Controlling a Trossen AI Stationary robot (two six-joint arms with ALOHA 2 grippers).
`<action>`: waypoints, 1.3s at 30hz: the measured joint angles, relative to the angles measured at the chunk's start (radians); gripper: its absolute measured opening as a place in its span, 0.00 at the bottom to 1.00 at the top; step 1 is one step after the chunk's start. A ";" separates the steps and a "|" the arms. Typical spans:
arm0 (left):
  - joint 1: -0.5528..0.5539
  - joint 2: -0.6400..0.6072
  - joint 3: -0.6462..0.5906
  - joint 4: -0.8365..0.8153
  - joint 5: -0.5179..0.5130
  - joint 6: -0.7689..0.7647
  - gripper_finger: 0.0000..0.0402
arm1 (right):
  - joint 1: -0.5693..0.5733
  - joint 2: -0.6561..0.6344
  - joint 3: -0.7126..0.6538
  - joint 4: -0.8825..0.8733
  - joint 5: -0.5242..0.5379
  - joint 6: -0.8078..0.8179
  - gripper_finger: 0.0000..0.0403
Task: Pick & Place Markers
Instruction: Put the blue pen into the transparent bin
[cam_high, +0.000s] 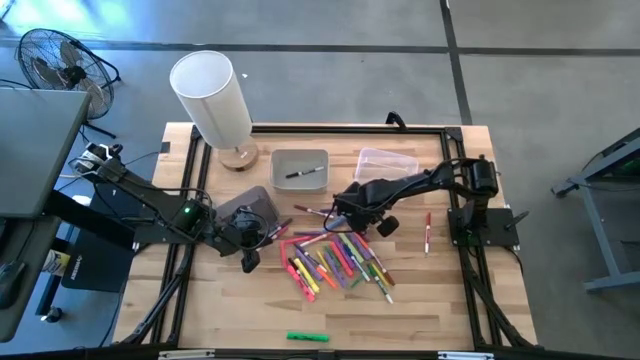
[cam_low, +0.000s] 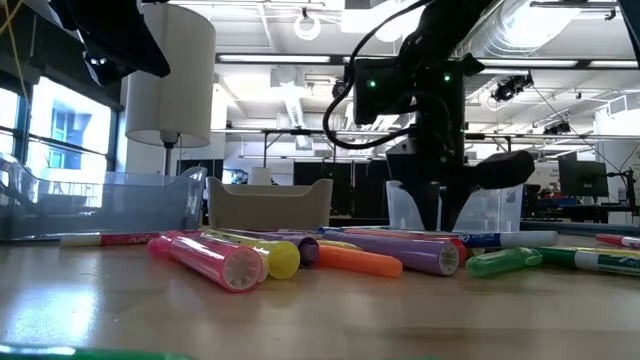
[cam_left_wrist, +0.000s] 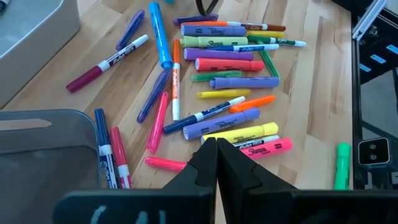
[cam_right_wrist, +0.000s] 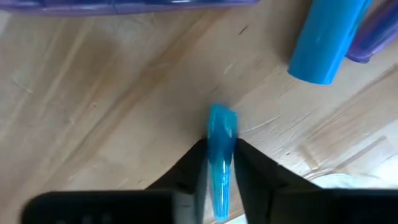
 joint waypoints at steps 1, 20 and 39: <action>0.000 0.000 0.000 -0.001 0.000 0.000 0.00 | 0.000 0.000 0.000 0.000 -0.006 0.012 0.10; 0.000 0.000 0.000 -0.004 -0.001 0.000 0.00 | 0.013 -0.170 -0.006 -0.035 -0.123 0.250 0.06; 0.001 0.000 0.000 0.015 -0.002 0.000 0.00 | -0.378 -0.505 -0.004 -0.028 -0.014 0.603 0.06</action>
